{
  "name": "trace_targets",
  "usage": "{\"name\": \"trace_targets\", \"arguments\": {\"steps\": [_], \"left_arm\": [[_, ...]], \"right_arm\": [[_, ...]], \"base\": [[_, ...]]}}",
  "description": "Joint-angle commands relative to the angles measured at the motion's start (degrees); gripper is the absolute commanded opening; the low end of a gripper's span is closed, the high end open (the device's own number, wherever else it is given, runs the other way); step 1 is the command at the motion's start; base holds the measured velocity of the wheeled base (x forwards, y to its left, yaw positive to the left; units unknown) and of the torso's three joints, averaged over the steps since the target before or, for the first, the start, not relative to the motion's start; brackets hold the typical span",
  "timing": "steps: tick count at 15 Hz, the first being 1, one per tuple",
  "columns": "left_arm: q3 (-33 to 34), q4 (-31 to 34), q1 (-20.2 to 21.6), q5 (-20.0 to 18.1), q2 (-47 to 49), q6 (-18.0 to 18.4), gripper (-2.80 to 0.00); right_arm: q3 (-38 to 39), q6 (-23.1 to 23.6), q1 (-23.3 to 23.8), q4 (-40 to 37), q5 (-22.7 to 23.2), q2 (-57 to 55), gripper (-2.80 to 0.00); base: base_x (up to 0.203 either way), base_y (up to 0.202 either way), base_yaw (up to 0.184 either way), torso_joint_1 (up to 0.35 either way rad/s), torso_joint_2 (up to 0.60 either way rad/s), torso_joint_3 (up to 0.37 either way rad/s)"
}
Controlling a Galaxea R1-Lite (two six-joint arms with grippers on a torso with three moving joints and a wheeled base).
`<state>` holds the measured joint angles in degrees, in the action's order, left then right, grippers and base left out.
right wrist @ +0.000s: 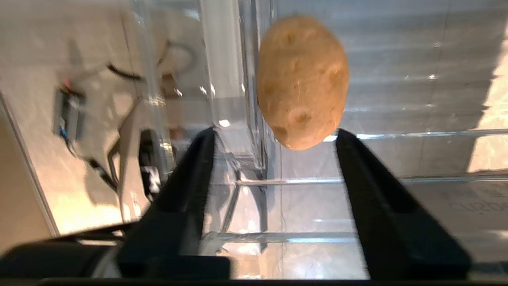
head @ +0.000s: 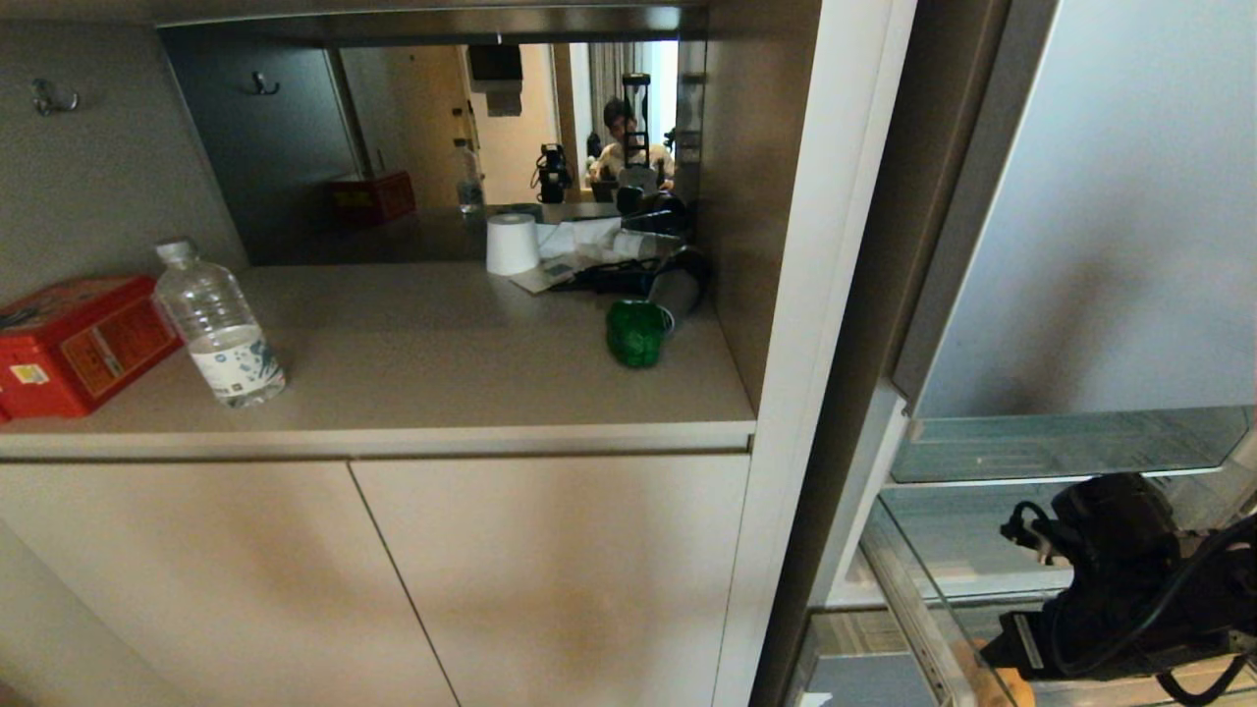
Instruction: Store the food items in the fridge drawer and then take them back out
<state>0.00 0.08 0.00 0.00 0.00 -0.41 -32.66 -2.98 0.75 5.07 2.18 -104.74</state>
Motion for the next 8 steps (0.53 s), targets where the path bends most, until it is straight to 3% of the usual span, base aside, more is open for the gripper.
{"name": "trace_targets", "arguments": {"steps": [1,4,8], "left_arm": [[0.00,0.01,0.00,0.00,0.00,-0.02,-2.80],[0.00,0.01,0.00,0.00,0.00,-0.02,-2.80],[0.00,0.01,0.00,0.00,0.00,-0.02,-2.80]], "right_arm": [[-0.04,0.49,0.40,0.04,0.31,-2.84,0.00],[-0.31,0.71,2.06,1.11,0.79,-4.59,0.00],[1.72,2.52,4.70,8.59,0.63,-9.21,0.00]], "base": [[0.000,0.000,0.000,0.000,0.00,0.000],[0.000,0.000,0.000,0.000,0.00,0.000],[0.000,0.000,0.000,0.000,0.00,0.000]]}}
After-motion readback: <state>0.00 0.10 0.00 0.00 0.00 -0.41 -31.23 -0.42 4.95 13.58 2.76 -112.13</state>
